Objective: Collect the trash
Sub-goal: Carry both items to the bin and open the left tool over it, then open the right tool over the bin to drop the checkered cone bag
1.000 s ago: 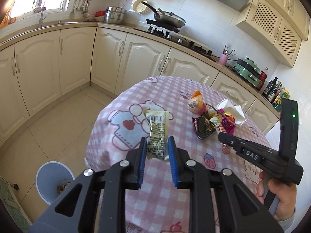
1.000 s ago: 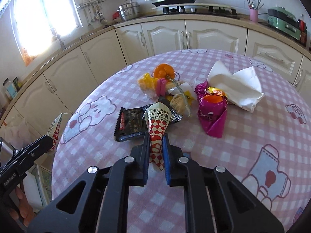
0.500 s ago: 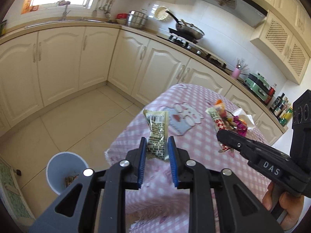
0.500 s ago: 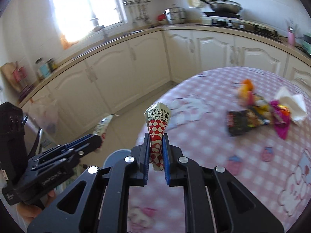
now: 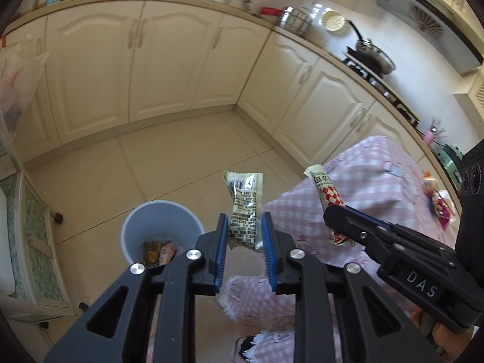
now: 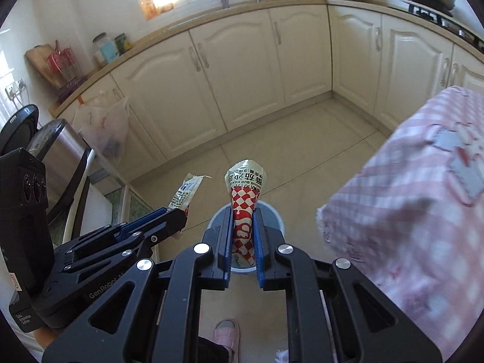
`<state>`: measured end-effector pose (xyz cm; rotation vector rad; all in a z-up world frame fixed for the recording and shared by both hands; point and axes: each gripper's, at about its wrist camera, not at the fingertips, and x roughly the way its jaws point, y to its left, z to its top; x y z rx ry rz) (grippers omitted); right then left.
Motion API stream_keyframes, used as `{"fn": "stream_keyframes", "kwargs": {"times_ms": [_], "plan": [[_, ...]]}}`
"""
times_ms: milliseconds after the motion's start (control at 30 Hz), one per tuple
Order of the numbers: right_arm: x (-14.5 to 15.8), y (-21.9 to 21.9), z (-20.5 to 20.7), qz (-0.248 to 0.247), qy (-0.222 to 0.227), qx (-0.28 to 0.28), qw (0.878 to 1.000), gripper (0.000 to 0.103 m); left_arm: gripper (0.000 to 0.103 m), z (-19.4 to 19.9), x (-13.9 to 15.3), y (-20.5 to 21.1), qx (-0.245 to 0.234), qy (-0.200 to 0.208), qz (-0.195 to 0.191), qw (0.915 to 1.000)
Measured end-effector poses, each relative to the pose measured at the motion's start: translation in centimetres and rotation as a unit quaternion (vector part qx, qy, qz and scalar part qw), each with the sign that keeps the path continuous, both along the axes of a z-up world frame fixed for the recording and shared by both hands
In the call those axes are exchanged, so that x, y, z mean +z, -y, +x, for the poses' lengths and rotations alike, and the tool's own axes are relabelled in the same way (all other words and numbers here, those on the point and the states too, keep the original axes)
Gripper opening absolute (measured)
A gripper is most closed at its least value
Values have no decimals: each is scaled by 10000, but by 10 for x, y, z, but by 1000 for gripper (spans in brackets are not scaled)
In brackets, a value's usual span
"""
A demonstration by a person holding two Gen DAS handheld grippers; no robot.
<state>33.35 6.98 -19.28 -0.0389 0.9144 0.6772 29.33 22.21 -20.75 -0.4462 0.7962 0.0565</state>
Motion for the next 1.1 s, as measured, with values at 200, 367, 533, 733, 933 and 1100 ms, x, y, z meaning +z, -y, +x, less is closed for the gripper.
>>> {"fn": "stream_keyframes", "kwargs": {"times_ms": [200, 367, 533, 733, 933, 1100], "plan": [[-18, -20, 15, -10, -80, 55, 10000, 11, 28, 16, -14, -38, 546, 143, 239, 9981], [-30, -28, 24, -91, -126, 51, 9999, 11, 53, 28, -21, -57, 720, 119, 218, 9971], [-39, -35, 24, -156, -194, 81, 9997, 11, 53, 27, -36, -65, 756, -64, 145, 9970], [-41, -47, 23, -186, -210, 159, 9995, 11, 53, 17, -46, -70, 825, -188, 51, 9964], [-42, -56, 24, -162, -199, 197, 9995, 11, 53, 12, -44, -72, 876, -178, 75, 9960], [-41, -65, 28, -97, -124, 186, 9997, 11, 53, 9, -41, -78, 935, -149, 111, 9954]]}}
